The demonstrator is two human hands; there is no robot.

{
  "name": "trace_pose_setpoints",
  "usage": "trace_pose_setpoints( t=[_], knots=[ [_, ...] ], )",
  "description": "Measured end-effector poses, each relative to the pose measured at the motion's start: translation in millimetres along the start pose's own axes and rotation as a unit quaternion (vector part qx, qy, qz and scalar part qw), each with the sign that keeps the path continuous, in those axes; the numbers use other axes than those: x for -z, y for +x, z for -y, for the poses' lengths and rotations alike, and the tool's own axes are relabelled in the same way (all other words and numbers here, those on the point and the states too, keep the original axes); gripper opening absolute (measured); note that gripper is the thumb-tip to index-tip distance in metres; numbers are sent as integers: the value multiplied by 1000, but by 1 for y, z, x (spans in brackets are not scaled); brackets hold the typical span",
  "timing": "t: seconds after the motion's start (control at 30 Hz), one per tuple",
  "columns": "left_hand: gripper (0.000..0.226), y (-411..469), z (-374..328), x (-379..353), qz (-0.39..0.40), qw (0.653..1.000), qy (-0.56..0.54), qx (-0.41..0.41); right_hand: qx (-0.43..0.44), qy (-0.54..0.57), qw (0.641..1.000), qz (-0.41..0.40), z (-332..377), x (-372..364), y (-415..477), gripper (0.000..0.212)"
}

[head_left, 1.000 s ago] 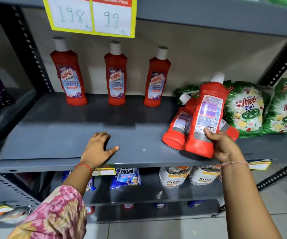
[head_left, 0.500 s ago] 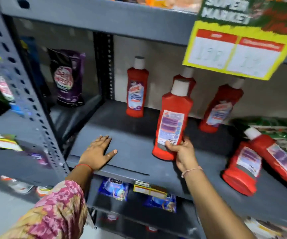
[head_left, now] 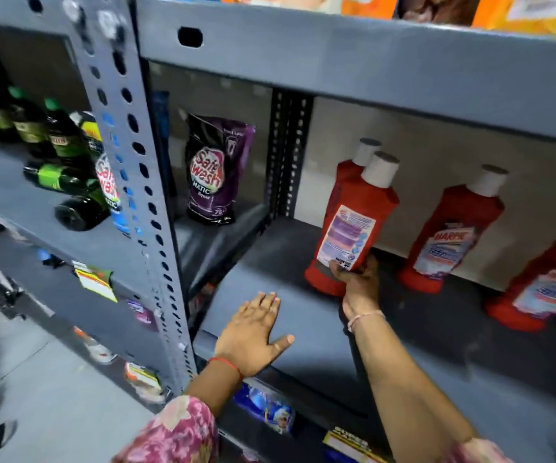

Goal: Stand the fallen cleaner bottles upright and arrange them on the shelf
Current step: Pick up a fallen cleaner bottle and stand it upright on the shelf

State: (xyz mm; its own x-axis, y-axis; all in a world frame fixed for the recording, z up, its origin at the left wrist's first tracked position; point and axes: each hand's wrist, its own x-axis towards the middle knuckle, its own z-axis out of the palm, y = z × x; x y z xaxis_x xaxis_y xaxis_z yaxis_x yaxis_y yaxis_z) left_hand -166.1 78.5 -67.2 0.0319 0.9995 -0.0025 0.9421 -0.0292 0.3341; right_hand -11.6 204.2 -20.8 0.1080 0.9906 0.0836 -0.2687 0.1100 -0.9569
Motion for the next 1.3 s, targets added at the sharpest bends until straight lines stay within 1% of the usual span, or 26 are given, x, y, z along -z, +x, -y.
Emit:
trace_pose_setpoints(
  t=[0.13,0.3,0.33,0.37,0.4,0.43,0.47,0.5,0.53,0.57,0.67,0.73,0.8,0.87,0.93,1.0,1.07,1.13,1.17,1.2,1.27,1.3],
  knots=[
    [76,-1,-1,0,6,1000,4,0,-1,-22,1000,6,-10,3,0,51],
    [77,-1,-3,1,11,1000,8,4,-18,-61,996,56,-13,8,-3,48],
    [77,-2,-3,2,14,1000,8,4,-16,-72,996,55,-13,8,-6,48],
    [77,-2,-3,2,17,1000,8,5,-1,-85,996,38,-14,8,-10,50],
    [77,-2,-3,3,17,1000,7,5,29,-108,994,2,-15,5,-14,59],
    [78,-2,-3,3,17,1000,6,5,59,-149,986,-44,-19,1,-18,74],
    [78,-1,-3,3,17,1000,6,3,71,-204,972,-93,-22,-6,-22,93],
    [78,-1,-3,3,18,1000,6,1,62,-256,955,-135,-26,-15,-28,109],
    [78,-1,-3,3,21,1000,5,2,48,-296,939,-166,-29,-24,-33,118],
    [78,0,-3,3,22,1000,4,4,42,-327,925,-188,-32,-32,-36,122],
    [78,1,-2,2,24,1000,4,4,52,-383,892,-233,-33,-46,-35,117],
    [78,1,-2,1,27,1000,5,1,57,-393,882,-256,-33,-47,-31,110],
    [78,1,-1,0,24,1000,6,3,72,-395,878,-259,-33,-47,-32,106],
    [78,1,-2,0,19,1000,4,5,97,-386,886,-238,-34,-46,-36,107],
    [78,1,-1,0,18,1000,3,3,112,-358,904,-206,-37,-44,-38,109],
    [78,1,-1,-1,14,1000,3,5,95,-318,926,-181,-37,-41,-38,115],
    [77,1,-1,0,14,1000,4,4,72,-326,923,-190,-34,-40,-38,120],
    [77,1,-1,-1,12,1000,1,7,86,-345,916,-187,-31,-39,-40,109],
    [77,1,-1,-1,11,1000,0,7,94,-338,920,-177,-29,-36,-41,100],
    [77,1,-1,-1,10,1000,-1,6,90,-318,930,-161,-28,-32,-43,90],
    [77,1,-1,-1,9,1000,-1,5,54,-269,954,-122,-29,-19,-44,67],
    [77,1,-1,-1,9,1000,-1,6,39,-254,962,-95,-29,-11,-44,60]
  ],
)
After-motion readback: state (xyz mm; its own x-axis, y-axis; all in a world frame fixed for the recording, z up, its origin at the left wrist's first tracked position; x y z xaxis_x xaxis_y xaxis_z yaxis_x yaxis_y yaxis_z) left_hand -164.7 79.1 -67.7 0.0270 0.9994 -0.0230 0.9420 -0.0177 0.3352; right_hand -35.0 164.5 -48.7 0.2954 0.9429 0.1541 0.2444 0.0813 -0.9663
